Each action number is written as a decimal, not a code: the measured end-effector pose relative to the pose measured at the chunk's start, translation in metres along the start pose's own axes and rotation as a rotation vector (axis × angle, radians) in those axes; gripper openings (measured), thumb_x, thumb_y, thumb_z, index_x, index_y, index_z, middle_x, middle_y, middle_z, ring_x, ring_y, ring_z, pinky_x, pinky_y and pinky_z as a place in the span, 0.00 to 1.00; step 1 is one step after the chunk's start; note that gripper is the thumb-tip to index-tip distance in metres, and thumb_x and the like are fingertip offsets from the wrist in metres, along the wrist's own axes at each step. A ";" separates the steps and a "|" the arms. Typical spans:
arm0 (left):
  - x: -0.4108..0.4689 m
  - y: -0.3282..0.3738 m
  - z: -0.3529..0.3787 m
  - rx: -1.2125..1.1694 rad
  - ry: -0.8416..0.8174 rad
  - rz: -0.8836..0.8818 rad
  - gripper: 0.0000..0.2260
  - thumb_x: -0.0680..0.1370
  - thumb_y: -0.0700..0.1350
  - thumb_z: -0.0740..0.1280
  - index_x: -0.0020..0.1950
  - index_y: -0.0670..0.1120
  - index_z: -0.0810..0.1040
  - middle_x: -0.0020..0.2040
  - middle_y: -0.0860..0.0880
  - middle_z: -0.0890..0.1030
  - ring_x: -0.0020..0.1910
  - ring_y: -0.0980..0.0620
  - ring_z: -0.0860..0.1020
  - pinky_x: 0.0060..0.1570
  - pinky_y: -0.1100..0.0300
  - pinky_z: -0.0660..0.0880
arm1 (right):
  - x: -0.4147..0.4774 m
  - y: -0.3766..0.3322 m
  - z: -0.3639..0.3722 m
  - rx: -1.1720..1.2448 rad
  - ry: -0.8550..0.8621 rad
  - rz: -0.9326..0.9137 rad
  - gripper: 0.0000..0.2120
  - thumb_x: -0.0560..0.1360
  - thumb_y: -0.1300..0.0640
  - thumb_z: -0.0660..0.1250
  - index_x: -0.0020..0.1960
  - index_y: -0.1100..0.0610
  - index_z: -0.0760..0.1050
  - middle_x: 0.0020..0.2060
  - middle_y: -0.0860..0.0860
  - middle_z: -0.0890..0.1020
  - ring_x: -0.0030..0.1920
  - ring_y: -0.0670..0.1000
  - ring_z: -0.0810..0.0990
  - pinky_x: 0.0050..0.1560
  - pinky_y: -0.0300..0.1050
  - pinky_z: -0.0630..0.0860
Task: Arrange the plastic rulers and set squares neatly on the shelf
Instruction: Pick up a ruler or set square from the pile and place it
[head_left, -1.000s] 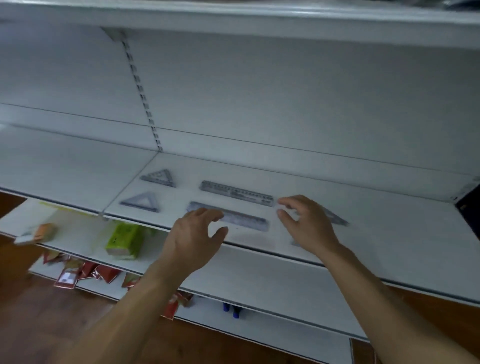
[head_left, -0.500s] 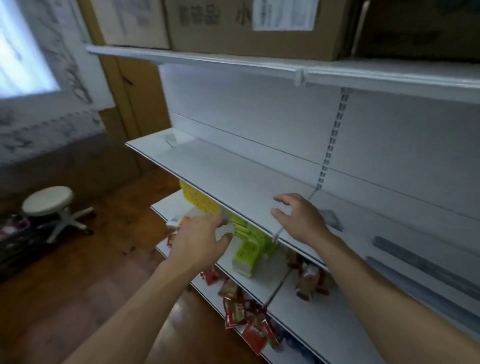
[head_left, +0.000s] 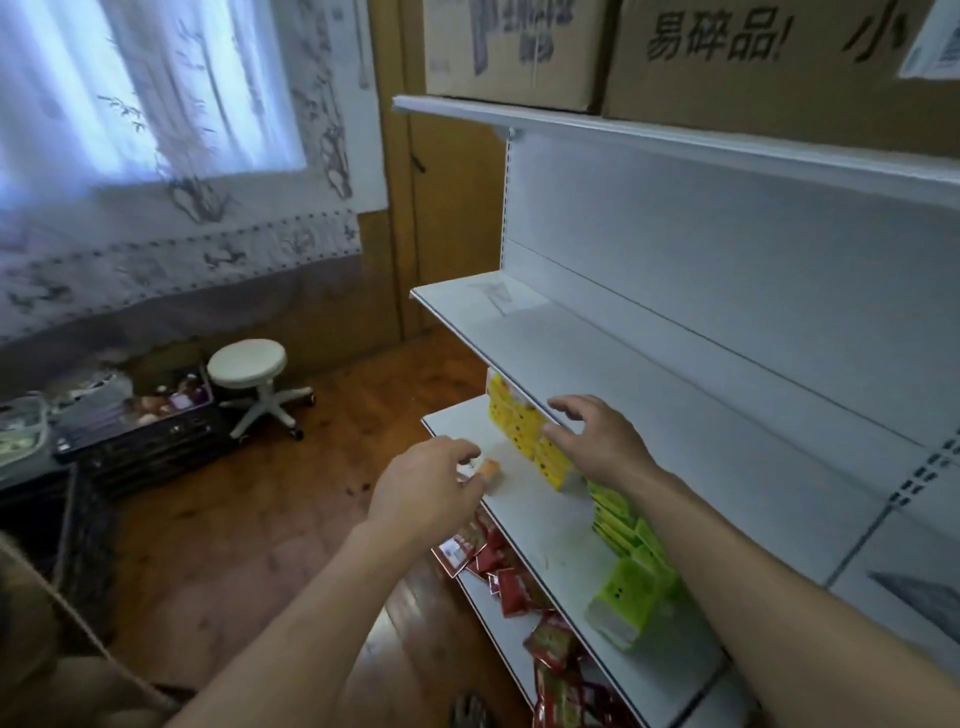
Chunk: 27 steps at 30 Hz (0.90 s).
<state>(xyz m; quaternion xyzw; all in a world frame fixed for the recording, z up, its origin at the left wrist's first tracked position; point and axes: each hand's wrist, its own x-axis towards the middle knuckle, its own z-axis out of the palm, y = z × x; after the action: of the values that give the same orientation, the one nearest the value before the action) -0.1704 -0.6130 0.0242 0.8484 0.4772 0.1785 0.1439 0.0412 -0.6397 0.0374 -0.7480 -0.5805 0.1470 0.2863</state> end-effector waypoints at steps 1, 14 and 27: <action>0.013 -0.008 0.000 0.001 0.003 -0.005 0.18 0.77 0.58 0.63 0.65 0.55 0.75 0.57 0.56 0.79 0.55 0.55 0.76 0.52 0.56 0.75 | 0.016 -0.002 0.007 0.004 -0.006 -0.005 0.18 0.75 0.50 0.67 0.64 0.51 0.74 0.62 0.49 0.75 0.61 0.50 0.74 0.59 0.43 0.70; 0.240 -0.120 0.005 0.044 -0.002 -0.020 0.16 0.78 0.57 0.63 0.65 0.56 0.74 0.59 0.58 0.77 0.54 0.59 0.76 0.51 0.62 0.77 | 0.270 -0.007 0.077 0.074 -0.055 0.027 0.20 0.78 0.48 0.63 0.68 0.51 0.70 0.68 0.48 0.71 0.66 0.49 0.71 0.61 0.44 0.69; 0.424 -0.172 0.034 -0.044 -0.159 0.142 0.16 0.78 0.56 0.64 0.64 0.53 0.75 0.59 0.56 0.79 0.54 0.57 0.78 0.49 0.62 0.78 | 0.404 0.023 0.125 -0.071 -0.085 0.193 0.26 0.78 0.44 0.61 0.73 0.52 0.63 0.75 0.47 0.61 0.73 0.49 0.61 0.71 0.46 0.60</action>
<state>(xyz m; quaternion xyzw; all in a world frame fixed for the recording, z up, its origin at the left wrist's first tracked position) -0.0822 -0.1640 -0.0076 0.8882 0.3990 0.1306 0.1867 0.1048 -0.2263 -0.0302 -0.8031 -0.5223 0.1848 0.2191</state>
